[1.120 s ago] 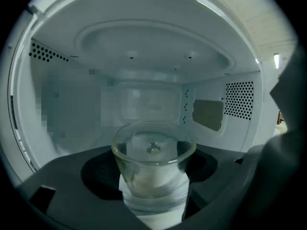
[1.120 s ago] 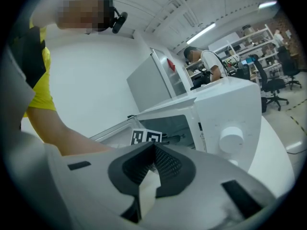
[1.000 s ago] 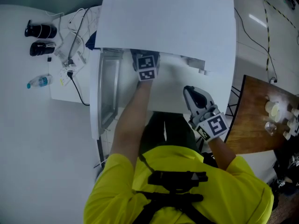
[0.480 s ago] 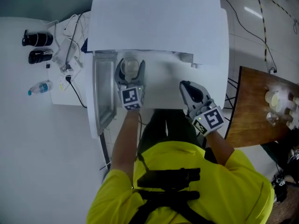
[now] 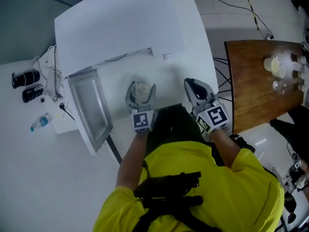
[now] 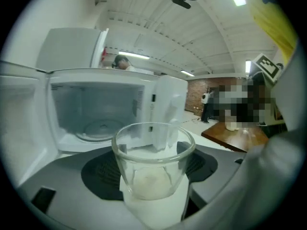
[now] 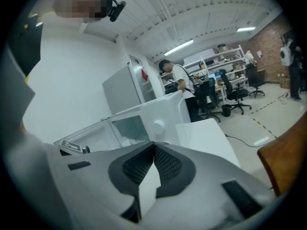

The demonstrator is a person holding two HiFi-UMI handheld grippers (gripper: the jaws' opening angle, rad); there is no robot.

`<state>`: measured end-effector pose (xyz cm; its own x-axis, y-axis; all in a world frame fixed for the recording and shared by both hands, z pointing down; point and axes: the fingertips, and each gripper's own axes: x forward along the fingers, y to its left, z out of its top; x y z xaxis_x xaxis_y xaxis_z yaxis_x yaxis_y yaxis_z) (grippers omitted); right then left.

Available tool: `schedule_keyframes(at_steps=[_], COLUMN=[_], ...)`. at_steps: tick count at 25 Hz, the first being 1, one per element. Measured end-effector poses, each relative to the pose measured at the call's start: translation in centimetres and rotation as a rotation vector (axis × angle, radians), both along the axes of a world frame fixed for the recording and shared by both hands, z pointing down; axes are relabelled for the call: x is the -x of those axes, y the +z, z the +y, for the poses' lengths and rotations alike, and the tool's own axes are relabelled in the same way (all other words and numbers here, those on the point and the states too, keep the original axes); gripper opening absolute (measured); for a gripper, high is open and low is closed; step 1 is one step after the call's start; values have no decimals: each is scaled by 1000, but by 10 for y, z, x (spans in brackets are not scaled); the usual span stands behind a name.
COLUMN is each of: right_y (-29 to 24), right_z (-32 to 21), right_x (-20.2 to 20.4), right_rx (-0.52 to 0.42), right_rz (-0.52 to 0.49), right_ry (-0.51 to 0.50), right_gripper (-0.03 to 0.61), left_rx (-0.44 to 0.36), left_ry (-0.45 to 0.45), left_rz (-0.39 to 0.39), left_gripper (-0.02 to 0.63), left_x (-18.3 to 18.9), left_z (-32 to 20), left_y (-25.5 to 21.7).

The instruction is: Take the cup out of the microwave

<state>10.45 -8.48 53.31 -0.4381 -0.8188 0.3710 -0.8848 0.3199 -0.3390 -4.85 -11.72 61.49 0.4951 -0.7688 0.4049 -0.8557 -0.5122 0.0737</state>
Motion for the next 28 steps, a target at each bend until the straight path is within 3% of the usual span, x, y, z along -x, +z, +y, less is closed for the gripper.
schedule_keyframes(at_steps=[7,10,12,20,28], right_y=[0,1,5,19,17], right_z=[45,73,89,104,94], right_x=[-109,-136,-148,-167,-159], right_rx=[-4,14,24,46,52], right_rz=[83,91,94,84,79], right_ry=[247,315,345,419,392], right_gripper=[6,6,6,6,6], left_rx=[10,-4,-7,20,31], left_ry=[284,327,307,262,243], left_rz=[41,53,54,-32,-62], left_gripper=[345,345,345,347,361], left_x=[-160,-211,-233,-248,-239], left_z=[12,5,-7,-39,-33], left_y=[23,28,34,76,84])
